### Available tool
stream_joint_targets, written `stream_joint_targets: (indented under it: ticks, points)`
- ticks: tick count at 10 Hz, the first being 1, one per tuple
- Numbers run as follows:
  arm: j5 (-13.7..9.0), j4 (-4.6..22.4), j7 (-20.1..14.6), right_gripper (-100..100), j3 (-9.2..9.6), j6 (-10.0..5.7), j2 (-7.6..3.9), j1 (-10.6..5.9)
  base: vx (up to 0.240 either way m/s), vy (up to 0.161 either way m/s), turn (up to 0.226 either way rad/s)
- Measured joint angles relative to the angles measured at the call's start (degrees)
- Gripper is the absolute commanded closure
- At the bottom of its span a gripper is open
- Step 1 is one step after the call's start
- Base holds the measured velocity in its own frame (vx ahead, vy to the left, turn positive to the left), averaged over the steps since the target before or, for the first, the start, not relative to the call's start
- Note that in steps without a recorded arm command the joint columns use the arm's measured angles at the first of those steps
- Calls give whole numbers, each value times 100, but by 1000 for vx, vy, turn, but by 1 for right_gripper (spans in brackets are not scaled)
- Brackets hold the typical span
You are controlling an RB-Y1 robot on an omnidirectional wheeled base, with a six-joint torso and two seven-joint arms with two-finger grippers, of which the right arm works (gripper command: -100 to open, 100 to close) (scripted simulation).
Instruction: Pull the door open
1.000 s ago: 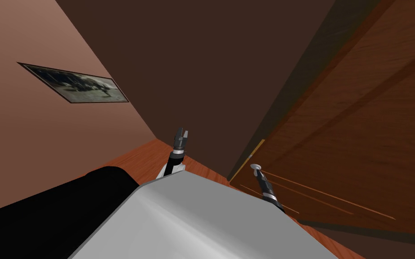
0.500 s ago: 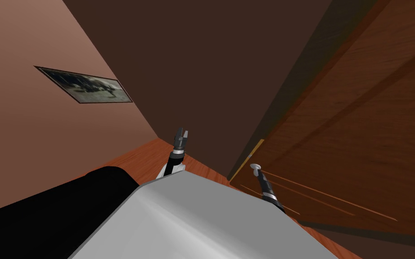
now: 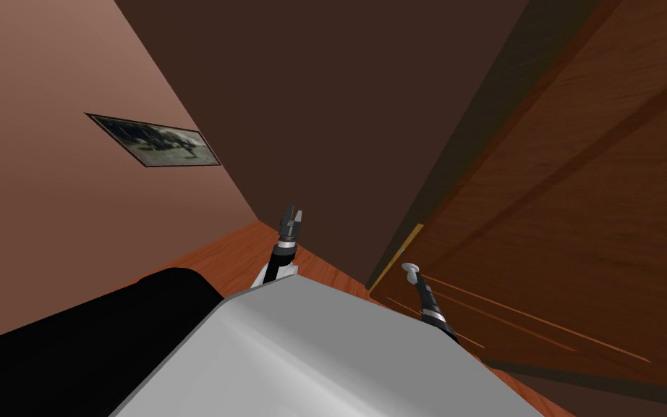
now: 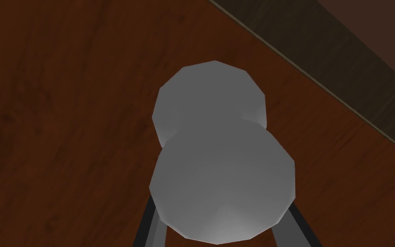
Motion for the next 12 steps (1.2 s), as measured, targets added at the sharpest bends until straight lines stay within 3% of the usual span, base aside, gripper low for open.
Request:
stream_joint_targets:
  ticks: [2,5,12]
  points:
    - [-126,136,-308,100,29,-49,-32,-77,-42,-19,66]
    - [-245,41,-704,100,68,26,-25,-40,-36,-18,54]
    - [-626,176,-1718,100,182,28,-59,-123,-42,-20,62]
